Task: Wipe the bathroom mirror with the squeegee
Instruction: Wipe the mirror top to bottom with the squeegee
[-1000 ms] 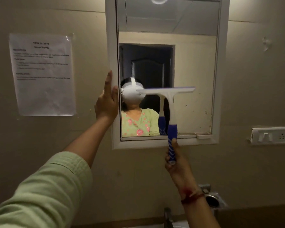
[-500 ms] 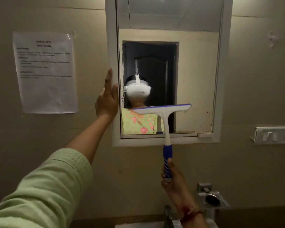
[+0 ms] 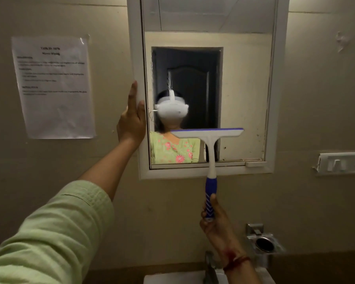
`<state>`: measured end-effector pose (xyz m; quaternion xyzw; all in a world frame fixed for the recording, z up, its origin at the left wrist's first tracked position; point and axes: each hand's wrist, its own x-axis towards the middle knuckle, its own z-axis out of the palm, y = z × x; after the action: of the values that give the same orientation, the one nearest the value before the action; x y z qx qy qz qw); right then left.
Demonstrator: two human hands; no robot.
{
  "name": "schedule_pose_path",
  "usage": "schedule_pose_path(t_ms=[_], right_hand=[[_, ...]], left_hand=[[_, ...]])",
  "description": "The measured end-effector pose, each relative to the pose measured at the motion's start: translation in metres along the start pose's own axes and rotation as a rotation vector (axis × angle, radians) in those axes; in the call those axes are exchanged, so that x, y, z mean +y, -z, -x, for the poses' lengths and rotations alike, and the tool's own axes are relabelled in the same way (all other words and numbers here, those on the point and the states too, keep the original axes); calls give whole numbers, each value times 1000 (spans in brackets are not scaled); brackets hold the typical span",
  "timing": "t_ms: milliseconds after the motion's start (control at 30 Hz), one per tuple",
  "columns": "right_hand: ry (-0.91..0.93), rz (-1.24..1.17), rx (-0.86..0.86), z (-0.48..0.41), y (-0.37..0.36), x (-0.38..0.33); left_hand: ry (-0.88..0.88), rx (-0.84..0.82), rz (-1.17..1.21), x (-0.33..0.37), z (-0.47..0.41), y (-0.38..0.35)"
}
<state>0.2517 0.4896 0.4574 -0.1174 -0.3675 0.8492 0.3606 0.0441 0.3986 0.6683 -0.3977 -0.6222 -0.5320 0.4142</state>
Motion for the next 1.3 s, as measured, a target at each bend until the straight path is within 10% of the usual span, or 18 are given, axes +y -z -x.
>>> schedule_pose_path(t_ms=[1300], right_hand=[[61,-42,32,-13,10,6]], left_hand=[[-16,3,32,-2,0,-1]])
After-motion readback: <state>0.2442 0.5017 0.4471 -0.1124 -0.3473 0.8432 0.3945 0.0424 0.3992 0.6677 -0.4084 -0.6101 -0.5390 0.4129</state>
